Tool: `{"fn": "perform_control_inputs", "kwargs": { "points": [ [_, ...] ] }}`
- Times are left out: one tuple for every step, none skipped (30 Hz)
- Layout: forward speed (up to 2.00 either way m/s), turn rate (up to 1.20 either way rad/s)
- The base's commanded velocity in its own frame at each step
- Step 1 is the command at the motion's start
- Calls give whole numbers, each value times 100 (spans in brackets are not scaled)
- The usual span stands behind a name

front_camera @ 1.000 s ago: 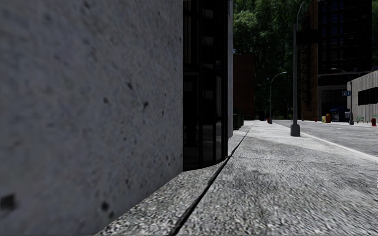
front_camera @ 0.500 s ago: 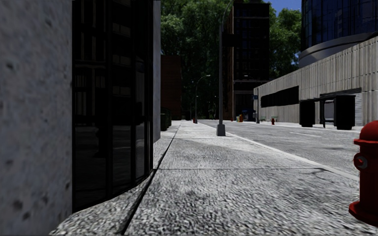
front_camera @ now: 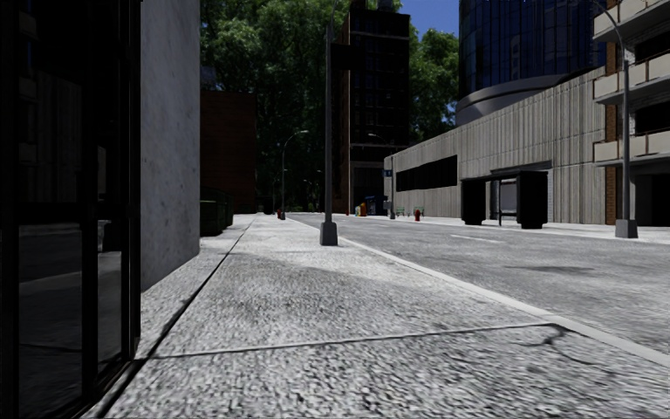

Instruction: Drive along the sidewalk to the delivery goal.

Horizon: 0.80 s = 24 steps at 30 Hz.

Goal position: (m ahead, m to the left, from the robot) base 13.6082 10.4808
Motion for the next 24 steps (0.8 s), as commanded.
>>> {"fn": "perform_control_inputs", "kwargs": {
  "points": [
    [200, 63],
    [200, 63],
    [200, 84],
    [200, 103],
    [200, 109],
    [200, 110],
    [200, 110],
    [200, 64],
    [200, 64],
    [200, 16],
    [200, 3],
    [200, 0],
    [200, 0],
    [200, 0],
    [200, 0],
    [200, 0],
    [200, 0],
    [200, 0],
    [200, 0],
    [200, 0],
    [200, 0],
    [200, 0],
    [200, 0],
    [200, 0]
  ]
}}
